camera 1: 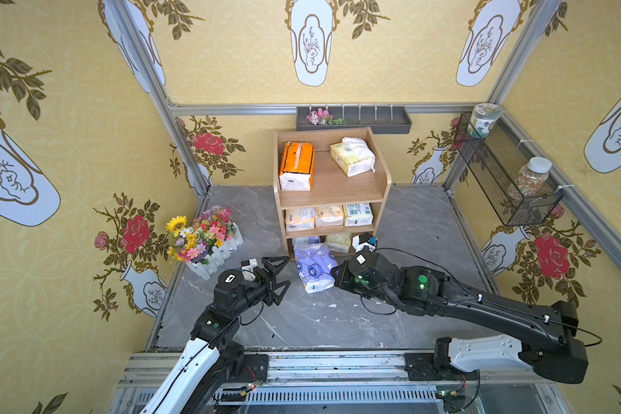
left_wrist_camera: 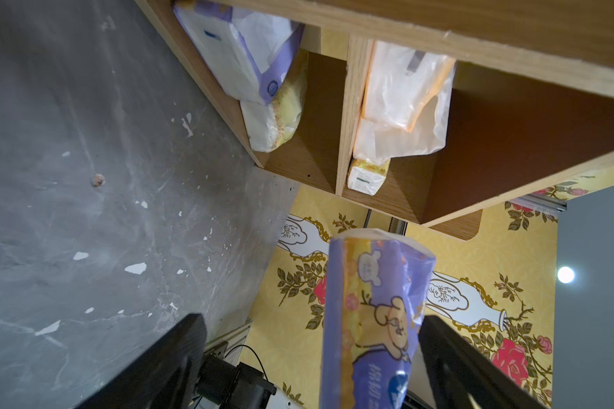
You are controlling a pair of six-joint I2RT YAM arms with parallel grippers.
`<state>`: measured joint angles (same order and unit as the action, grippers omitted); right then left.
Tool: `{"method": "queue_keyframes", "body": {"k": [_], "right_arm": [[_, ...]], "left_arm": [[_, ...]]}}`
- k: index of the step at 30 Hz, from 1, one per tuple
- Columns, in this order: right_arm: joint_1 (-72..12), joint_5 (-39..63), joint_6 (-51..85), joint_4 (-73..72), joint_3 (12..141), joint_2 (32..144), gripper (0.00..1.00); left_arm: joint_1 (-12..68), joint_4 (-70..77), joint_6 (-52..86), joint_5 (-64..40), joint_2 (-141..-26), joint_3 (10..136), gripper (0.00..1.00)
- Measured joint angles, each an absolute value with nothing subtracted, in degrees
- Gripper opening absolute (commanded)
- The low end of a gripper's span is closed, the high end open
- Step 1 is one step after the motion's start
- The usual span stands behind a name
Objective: Remove the tissue boxes from the shelf
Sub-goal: Pick up a box of tissues from the shelf.
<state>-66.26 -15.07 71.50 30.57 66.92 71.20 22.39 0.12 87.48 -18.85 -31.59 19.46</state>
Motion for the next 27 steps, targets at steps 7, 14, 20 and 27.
{"method": "queue_keyframes", "body": {"k": [7,14,20,27], "right_arm": [[-66.3,-14.3,75.0,27.2,65.3,73.2,0.00],[-66.0,-10.3,75.1,24.2,64.9,75.7,0.00],[-65.8,-7.7,74.9,23.5,64.9,76.4,0.00],[-65.8,-6.6,74.9,22.4,64.9,77.7,0.00]], "left_arm": [[23.4,8.2,90.7,-18.8,-32.9,17.0,0.91],[23.6,9.9,94.1,-17.7,-33.1,15.2,0.84],[23.9,10.5,94.7,-17.2,-34.0,15.6,0.69],[24.2,10.8,94.4,-16.2,-34.1,15.6,0.45]]}}
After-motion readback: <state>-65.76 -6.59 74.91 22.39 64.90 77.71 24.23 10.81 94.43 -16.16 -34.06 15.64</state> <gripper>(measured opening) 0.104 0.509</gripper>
